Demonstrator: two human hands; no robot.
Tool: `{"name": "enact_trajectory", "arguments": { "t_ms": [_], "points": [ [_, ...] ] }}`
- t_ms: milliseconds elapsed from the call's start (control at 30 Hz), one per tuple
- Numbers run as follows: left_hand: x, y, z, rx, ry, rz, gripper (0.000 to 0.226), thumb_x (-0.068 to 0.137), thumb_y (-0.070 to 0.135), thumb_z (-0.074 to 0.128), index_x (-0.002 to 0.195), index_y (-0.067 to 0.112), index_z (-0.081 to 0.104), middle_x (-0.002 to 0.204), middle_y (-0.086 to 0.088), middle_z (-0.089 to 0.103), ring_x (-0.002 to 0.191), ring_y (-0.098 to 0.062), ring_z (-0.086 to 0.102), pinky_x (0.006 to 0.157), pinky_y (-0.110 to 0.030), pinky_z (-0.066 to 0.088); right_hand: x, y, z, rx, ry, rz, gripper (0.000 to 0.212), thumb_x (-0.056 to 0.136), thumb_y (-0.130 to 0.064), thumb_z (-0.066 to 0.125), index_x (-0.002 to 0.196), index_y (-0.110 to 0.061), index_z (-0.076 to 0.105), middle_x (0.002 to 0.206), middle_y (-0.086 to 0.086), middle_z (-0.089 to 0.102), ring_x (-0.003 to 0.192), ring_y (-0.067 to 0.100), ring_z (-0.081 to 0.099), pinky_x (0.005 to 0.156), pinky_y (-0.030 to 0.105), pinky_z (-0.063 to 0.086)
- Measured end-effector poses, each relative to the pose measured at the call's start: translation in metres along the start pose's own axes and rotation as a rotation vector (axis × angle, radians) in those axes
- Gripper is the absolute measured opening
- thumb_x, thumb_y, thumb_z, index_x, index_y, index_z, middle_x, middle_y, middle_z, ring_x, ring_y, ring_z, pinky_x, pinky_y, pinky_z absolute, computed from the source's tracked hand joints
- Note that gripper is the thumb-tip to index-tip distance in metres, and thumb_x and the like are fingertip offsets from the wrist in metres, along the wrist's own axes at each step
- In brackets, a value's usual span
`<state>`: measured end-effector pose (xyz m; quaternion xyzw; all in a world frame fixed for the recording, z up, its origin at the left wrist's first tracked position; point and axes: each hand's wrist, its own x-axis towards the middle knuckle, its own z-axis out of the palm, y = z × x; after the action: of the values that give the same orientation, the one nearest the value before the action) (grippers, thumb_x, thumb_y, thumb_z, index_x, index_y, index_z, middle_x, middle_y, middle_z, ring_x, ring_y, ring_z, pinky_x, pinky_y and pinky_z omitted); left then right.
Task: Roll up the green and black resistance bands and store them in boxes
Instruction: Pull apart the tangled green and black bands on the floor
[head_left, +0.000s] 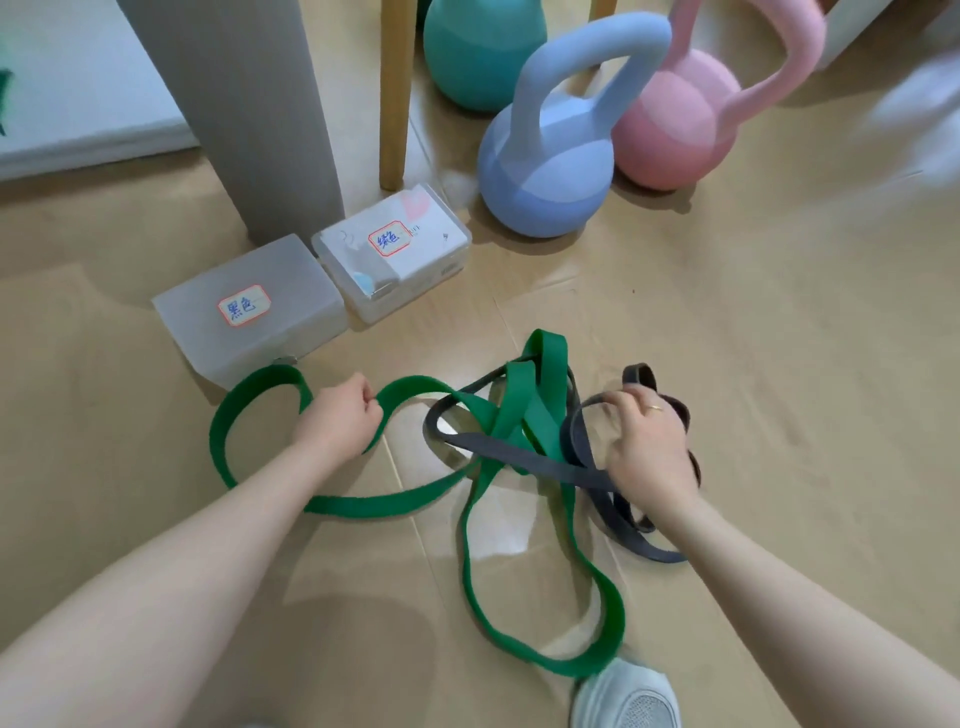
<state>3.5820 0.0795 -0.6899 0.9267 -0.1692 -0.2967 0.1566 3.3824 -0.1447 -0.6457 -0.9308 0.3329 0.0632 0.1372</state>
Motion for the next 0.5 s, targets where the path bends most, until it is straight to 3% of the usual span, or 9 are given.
{"name": "enact_trajectory", "arguments": {
  "t_ms": [67,133,200,267,333,400,433,500],
  "points": [
    [-0.004,0.002,-0.001,-0.044,0.028,0.018,0.017,0.093,0.019,0.038,0.103,0.01,0.048,0.09,-0.012,0.061,0.077,-0.03,0.057,0.066,-0.036,0.049,0.004,-0.037,0.003,-0.007,0.099,-0.295,0.033,0.079,-0.008,0.054,0.11,-0.002,0.062,0.118,0.018,0.059,0.107,0.038,0.055,0.092,0.045,0.045],
    [-0.008,0.007,-0.004,-0.127,0.064,0.027,0.012,0.092,0.017,0.038,0.101,0.011,0.045,0.083,-0.01,0.058,0.07,-0.028,0.054,0.058,-0.032,0.043,0.006,-0.071,0.013,-0.063,-0.023,-0.451,0.034,0.087,-0.028,0.051,0.109,-0.004,0.061,0.113,0.016,0.061,0.107,0.035,0.056,0.093,0.042,0.043],
    [-0.012,0.014,-0.01,-0.195,0.096,0.054,0.009,0.092,0.016,0.038,0.099,0.012,0.043,0.076,-0.007,0.055,0.063,-0.022,0.05,0.053,-0.029,0.036,0.008,-0.095,0.031,-0.216,-0.179,-0.472,0.051,0.087,-0.05,0.046,0.111,-0.007,0.057,0.114,0.012,0.06,0.112,0.032,0.051,0.098,0.041,0.036],
    [-0.016,0.018,-0.018,-0.238,0.136,0.077,0.01,0.092,0.015,0.038,0.097,0.013,0.046,0.075,-0.006,0.055,0.062,-0.02,0.049,0.054,-0.029,0.036,0.007,-0.106,0.048,-0.354,-0.271,-0.402,0.063,0.078,-0.059,0.057,0.113,-0.007,0.054,0.114,0.011,0.06,0.116,0.032,0.048,0.102,0.042,0.033],
    [-0.017,0.017,-0.027,-0.284,0.167,0.071,0.011,0.091,0.014,0.038,0.096,0.014,0.048,0.076,-0.005,0.057,0.065,-0.02,0.05,0.058,-0.031,0.039,0.003,-0.108,0.056,-0.416,-0.302,-0.336,0.053,0.066,-0.046,0.076,0.096,-0.006,0.061,0.097,0.012,0.067,0.107,0.034,0.057,0.09,0.041,0.045],
    [-0.018,0.013,-0.034,-0.31,0.181,0.047,0.011,0.092,0.015,0.039,0.097,0.013,0.049,0.081,-0.004,0.058,0.07,-0.021,0.051,0.061,-0.031,0.039,0.002,-0.103,0.057,-0.428,-0.169,-0.347,0.027,0.06,-0.018,0.082,0.074,-0.007,0.062,0.074,0.01,0.067,0.087,0.033,0.064,0.07,0.035,0.05],
    [-0.018,0.01,-0.036,-0.323,0.185,0.032,0.012,0.092,0.015,0.039,0.097,0.013,0.049,0.084,-0.005,0.058,0.072,-0.02,0.051,0.061,-0.03,0.039,0.003,-0.1,0.054,-0.41,-0.181,-0.368,0.019,0.066,-0.012,0.075,0.076,-0.006,0.061,0.077,0.011,0.068,0.09,0.033,0.062,0.071,0.036,0.049],
    [-0.018,0.005,-0.039,-0.355,0.199,-0.015,0.014,0.092,0.015,0.039,0.099,0.01,0.051,0.087,-0.006,0.058,0.072,-0.019,0.051,0.056,-0.029,0.037,0.006,-0.093,0.04,-0.251,-0.211,-0.379,0.019,0.088,-0.021,0.057,0.097,-0.004,0.058,0.101,0.013,0.065,0.11,0.033,0.054,0.082,0.041,0.046]
  ]
}}
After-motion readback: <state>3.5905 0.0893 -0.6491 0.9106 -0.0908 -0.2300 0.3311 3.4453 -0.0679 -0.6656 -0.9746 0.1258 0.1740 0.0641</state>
